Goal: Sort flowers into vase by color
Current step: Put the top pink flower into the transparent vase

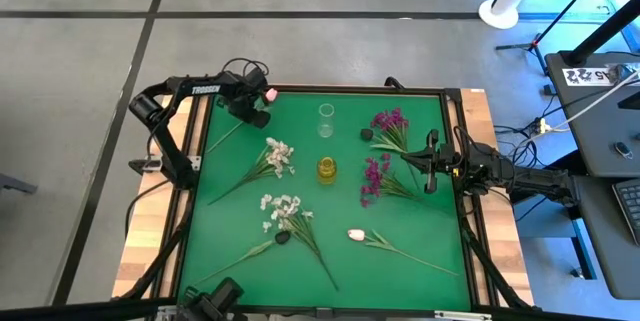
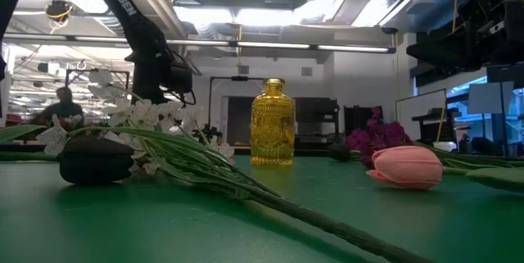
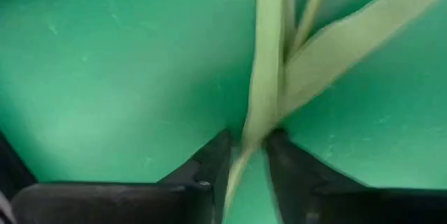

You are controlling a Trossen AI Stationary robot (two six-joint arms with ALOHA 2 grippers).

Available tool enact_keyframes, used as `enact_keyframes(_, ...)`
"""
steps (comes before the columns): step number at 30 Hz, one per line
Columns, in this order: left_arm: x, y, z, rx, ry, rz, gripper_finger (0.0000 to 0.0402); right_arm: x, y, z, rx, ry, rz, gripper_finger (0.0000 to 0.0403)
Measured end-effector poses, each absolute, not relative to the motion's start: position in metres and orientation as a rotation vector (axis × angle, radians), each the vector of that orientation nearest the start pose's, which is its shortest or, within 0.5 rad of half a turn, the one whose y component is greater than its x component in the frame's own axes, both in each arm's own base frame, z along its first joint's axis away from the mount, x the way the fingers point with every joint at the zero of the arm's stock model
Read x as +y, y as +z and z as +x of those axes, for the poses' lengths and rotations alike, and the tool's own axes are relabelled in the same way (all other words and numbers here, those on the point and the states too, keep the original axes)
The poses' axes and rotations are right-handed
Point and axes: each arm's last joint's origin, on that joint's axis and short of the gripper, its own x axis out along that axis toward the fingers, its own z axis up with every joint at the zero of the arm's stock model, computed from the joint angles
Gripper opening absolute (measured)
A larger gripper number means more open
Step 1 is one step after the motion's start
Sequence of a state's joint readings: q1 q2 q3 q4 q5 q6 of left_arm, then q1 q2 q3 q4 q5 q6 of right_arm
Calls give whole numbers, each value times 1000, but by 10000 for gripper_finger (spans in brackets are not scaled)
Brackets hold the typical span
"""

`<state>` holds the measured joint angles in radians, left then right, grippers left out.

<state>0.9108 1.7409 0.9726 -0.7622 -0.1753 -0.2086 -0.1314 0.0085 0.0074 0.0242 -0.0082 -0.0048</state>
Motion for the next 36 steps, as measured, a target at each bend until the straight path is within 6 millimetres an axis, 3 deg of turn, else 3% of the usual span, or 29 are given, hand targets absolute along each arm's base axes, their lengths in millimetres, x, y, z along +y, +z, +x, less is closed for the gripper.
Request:
enact_keyframes(6,228,140,173,1421,1027,-702,8,-13,168,97,-23,-123,-6,1)
enact_keyframes(12,223,141,180,1424,1009,-673,3,-13,168,97,-23,-123,-6,1)
enact_keyframes(16,221,153,198,1372,965,-635,2,-13,168,97,-23,-123,-6,1)
enact_keyframes(23,220,220,241,1156,890,-463,1,-13,168,97,-22,-123,-6,1)
enact_keyframes(28,214,274,258,1036,857,-367,0,-13,168,97,-23,-123,-6,1)
enact_keyframes(36,186,347,283,671,680,-203,0,-13,168,97,-22,-123,-6,1)
